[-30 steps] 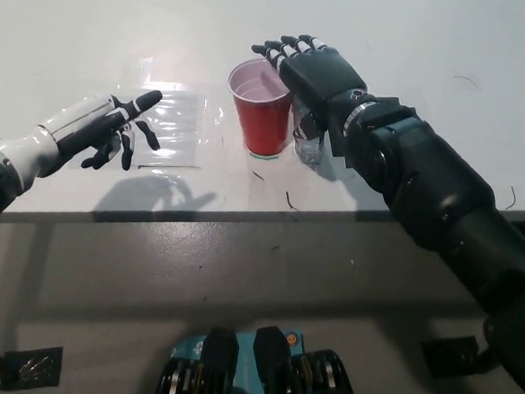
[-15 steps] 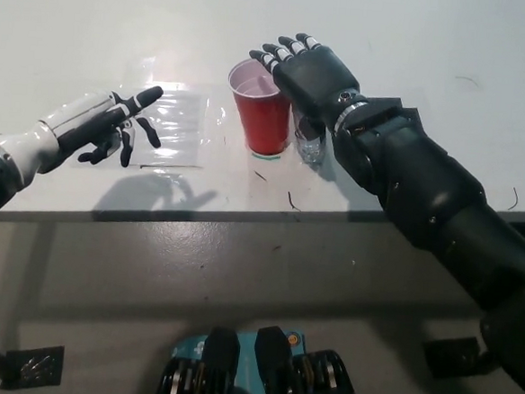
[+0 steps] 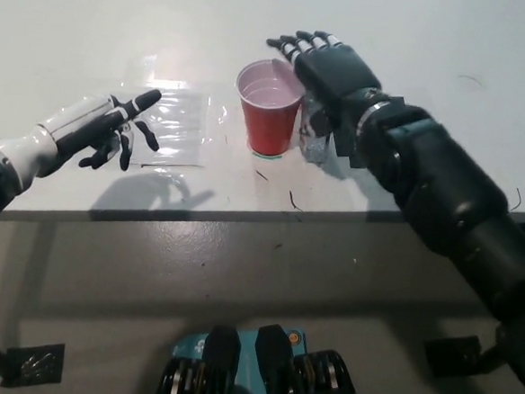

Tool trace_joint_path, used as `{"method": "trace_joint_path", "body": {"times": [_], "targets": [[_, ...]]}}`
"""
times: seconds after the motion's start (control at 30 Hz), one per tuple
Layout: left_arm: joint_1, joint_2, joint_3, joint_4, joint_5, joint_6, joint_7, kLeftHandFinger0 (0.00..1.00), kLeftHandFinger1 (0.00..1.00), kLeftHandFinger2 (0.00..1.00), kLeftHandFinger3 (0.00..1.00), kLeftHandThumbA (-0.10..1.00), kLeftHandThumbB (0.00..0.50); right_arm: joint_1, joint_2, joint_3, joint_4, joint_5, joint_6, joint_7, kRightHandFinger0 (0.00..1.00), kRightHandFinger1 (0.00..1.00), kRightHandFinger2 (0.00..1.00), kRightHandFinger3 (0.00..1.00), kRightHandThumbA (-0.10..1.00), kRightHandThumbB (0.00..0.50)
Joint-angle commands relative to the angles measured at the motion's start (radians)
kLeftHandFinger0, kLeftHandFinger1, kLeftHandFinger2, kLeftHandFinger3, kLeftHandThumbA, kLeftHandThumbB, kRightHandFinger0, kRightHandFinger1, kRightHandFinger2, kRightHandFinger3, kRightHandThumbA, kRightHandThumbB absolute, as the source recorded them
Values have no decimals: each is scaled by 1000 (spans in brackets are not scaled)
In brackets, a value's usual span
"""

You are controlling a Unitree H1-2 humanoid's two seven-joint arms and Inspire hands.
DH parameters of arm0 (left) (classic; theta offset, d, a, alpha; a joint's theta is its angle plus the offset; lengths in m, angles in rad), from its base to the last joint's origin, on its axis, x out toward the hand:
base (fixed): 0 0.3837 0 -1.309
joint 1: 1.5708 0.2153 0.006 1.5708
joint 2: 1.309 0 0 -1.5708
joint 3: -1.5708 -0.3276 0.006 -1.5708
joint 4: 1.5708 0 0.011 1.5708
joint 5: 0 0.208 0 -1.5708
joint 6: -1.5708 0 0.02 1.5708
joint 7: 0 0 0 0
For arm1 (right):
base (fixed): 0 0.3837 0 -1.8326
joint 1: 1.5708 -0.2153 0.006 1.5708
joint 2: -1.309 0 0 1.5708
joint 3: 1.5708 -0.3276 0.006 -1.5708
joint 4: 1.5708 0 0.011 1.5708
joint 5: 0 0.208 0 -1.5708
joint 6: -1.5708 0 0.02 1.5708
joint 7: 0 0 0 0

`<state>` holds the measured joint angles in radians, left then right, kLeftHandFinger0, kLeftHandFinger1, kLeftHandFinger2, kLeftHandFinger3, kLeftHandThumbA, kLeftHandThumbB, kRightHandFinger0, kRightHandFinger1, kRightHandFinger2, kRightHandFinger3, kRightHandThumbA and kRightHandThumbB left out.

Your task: The robot uses its right hand to press the hand soap kept in the middle of the table to get liquid hand soap out

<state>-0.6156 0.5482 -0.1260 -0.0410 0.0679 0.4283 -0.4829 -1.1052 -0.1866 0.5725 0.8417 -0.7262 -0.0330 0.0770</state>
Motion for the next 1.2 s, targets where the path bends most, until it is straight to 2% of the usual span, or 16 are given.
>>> {"method": "trace_joint_path", "body": {"times": [0.0,0.07,0.23,0.3,0.57,0.6,0.63,0.7,0.73,0.77,0.8,0.9,0.93,1.03,1.1,1.17], "targets": [[10,34,21,-40,4,-2,5,27,63,203,477,1000,166,-60,-39,-52,-60,83,7,150,1000,1000,1000,1000,1000,500],[22,34,23,-41,1,-12,4,33,68,206,466,1000,135,-93,-42,-67,-69,85,-14,140,1000,1000,1000,1000,1000,485],[41,25,32,-46,-9,-6,5,59,73,225,449,1000,157,-165,-42,-107,-136,100,8,184,1000,1000,1000,1000,1000,476],[50,23,32,-44,-8,-5,5,62,73,224,449,1000,170,-181,-35,-118,-160,108,13,193,1000,1000,1000,1000,1000,448],[82,25,40,-54,-12,-1,3,39,65,200,465,1000,165,-197,-37,-144,-212,117,24,215,1000,1000,1000,1000,1000,486],[87,21,46,-59,-20,8,2,42,53,198,466,1000,156,-177,-76,-169,-281,135,32,233,1000,1000,1000,1000,1000,441],[89,22,47,-58,-21,7,2,43,53,198,465,1000,156,-176,-74,-170,-281,135,32,235,1000,1000,1000,1000,1000,440],[98,17,54,-61,-28,21,1,46,53,206,464,1000,143,-155,-98,-187,-343,137,60,255,1000,1000,1000,1000,1000,449],[102,16,58,-62,-35,18,-1,47,55,216,462,1000,136,-145,-111,-197,-366,139,67,263,1000,1000,1000,1000,1000,488],[109,17,59,-65,-31,20,3,51,64,227,471,1000,147,-120,-136,-221,-414,146,86,268,1000,1000,1000,1000,1000,500],[119,19,62,-68,-31,14,5,54,70,241,481,1000,129,-109,-149,-230,-446,140,126,290,1000,1000,1000,1000,1000,500],[128,24,62,-71,-23,13,7,47,79,239,498,1000,132,-78,-175,-267,-509,168,141,316,1000,1000,1000,1000,1000,500],[130,25,65,-73,-25,25,6,60,87,247,509,1000,149,-69,-190,-274,-526,171,133,320,1000,1000,1000,1000,1000,500],[138,27,66,-62,-16,8,13,47,82,251,511,1000,141,16,-250,-343,-643,223,158,340,1000,1000,1000,1000,1000,485],[143,27,71,-63,-18,3,15,60,86,246,507,1000,151,61,-273,-374,-700,239,187,353,1000,1000,1000,1000,1000,491],[152,30,75,-70,-19,10,13,68,101,265,526,1000,138,99,-277,-406,-746,268,226,365,1000,1000,1000,1000,1000,498]]}}
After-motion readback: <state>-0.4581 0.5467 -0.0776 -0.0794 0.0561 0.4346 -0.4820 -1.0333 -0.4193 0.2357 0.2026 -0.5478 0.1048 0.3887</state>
